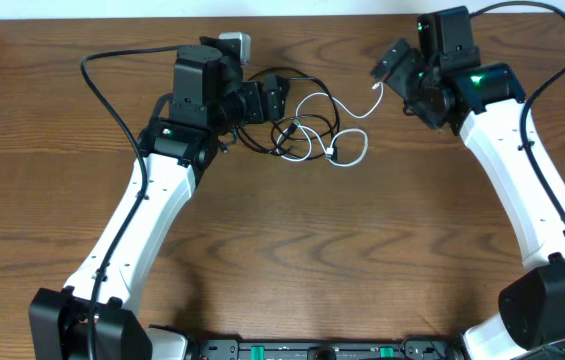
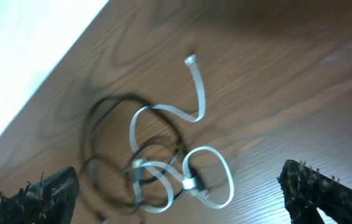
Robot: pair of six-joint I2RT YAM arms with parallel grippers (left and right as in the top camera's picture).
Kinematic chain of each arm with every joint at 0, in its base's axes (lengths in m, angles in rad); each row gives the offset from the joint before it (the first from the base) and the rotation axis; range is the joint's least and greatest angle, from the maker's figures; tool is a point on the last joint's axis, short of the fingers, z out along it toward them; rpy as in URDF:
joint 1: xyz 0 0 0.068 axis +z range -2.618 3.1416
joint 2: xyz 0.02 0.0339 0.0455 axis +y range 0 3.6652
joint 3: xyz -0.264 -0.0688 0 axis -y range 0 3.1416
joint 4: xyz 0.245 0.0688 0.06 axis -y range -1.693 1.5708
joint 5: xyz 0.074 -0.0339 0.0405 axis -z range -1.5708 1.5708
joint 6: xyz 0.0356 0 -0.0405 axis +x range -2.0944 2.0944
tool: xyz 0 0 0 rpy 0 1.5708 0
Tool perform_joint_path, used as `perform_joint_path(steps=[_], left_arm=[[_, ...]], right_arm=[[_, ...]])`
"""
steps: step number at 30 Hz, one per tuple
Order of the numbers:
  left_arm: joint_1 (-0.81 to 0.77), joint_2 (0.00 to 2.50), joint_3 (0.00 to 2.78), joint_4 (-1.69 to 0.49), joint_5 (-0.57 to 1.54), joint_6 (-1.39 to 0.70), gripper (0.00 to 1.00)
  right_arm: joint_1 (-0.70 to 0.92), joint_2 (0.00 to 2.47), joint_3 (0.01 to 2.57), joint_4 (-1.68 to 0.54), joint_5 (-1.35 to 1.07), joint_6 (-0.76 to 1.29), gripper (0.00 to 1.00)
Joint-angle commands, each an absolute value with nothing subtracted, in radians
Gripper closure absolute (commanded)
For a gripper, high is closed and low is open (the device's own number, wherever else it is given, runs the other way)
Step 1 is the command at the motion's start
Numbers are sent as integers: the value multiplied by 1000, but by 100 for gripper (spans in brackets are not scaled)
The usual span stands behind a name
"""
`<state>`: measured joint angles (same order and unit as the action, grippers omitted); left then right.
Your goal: Untangle cables
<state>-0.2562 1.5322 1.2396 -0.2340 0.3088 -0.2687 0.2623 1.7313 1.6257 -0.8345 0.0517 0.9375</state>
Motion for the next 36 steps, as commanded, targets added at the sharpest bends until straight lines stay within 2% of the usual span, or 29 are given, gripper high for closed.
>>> perform_joint_path(steps=[1, 7, 14, 18, 21, 23, 25, 30, 34, 35, 36], left_arm=[[-252, 1580, 1250, -248, 241, -310, 7], [-252, 1731, 1250, -284, 242, -488, 7], [-252, 1804, 1250, -320, 316, -540, 6], [-252, 1805, 1250, -334, 168, -541, 7], [-252, 1806, 1250, -358, 39, -541, 7], [-247, 1806, 1250, -381, -82, -541, 7], [-229, 1806, 1250, -398, -143, -568, 7], [-129, 1806, 1250, -448, -116, -676, 7], [-33, 1806, 1250, -452, 14, -679, 7], [-14, 1806, 1250, -452, 29, -679, 7], [2, 1806, 1250, -453, 36, -679, 7]], right_arm=[[273, 1759, 1625, -853, 170, 918, 1], [312, 1825, 1624, -825, 99, 738, 1], [351, 1885, 1624, -849, 12, 731, 1], [383, 1910, 1624, -815, 4, 727, 1], [408, 1917, 1624, -738, -84, 584, 1], [434, 1923, 1624, -677, -170, 458, 4], [457, 1932, 1624, -664, -163, 447, 4], [488, 1970, 1624, -679, -178, 447, 2], [506, 2014, 1624, -678, -271, 447, 3], [512, 2027, 1624, -670, -302, 447, 3], [520, 2041, 1624, -661, -323, 448, 8]])
